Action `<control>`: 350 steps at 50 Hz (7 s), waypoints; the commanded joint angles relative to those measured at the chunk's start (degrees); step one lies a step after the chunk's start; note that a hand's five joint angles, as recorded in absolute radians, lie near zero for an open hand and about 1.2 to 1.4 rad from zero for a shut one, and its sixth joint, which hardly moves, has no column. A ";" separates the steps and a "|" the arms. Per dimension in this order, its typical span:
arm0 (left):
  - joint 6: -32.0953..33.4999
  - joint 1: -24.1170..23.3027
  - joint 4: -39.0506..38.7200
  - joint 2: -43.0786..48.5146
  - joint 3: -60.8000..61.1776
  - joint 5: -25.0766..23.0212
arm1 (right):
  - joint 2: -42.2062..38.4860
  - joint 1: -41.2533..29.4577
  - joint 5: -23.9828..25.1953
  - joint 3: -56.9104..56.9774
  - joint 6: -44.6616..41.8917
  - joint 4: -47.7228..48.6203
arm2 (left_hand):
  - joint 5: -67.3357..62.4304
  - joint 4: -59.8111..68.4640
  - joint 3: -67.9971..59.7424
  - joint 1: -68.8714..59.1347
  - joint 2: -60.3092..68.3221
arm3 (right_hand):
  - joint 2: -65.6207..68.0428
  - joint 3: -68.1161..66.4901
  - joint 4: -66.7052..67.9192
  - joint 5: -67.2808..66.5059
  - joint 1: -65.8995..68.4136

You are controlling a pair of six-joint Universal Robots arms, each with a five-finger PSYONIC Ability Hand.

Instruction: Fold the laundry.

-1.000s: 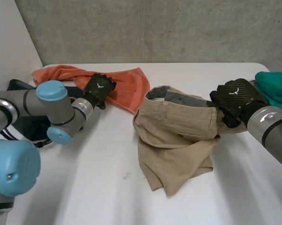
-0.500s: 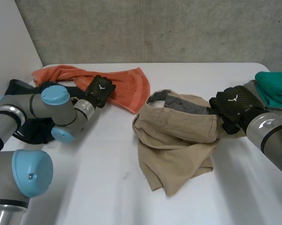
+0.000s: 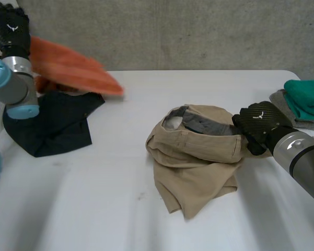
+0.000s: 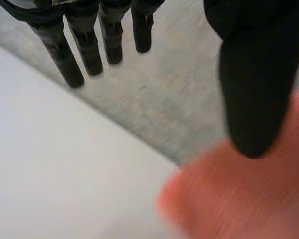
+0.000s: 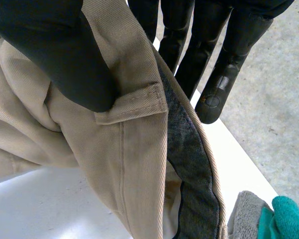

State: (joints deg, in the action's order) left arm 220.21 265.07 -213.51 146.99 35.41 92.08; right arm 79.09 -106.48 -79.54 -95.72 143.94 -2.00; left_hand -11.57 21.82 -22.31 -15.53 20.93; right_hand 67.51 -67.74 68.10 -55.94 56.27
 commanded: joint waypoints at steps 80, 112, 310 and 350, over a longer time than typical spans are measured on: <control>-37.93 -31.28 10.48 -42.07 42.30 -5.78 | -2.01 -2.68 -0.79 6.86 20.32 9.93 | -58.43 58.18 -57.69 -64.47 59.07 | 12.49 -12.26 11.90 -14.06 23.73; -28.53 -17.67 16.89 -45.65 55.90 -7.88 | 4.84 -0.64 -6.50 10.29 6.51 -2.99 | 1.61 -1.86 2.35 -4.43 -0.96 | -53.56 53.79 -54.15 51.98 -42.31; -6.64 -22.05 19.97 -4.53 25.86 -14.39 | 0.01 -0.74 -1.49 -12.38 -9.65 -5.56 | -26.62 26.37 -25.88 -32.66 27.27 | 12.49 -12.26 11.90 -14.06 23.73; 0.57 -26.18 21.29 -22.08 44.30 7.67 | -0.61 0.05 -1.40 -11.95 -5.17 -1.87 | 4.80 -5.04 5.53 -1.24 -4.15 | 12.49 -12.26 11.90 -14.06 23.73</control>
State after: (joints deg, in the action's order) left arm 222.02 238.72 -193.34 130.89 76.22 97.33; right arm 78.48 -106.61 -81.06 -107.91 136.69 -5.11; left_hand -34.17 44.04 -43.17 -40.74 42.93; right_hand 67.65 -67.97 68.16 -56.87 56.71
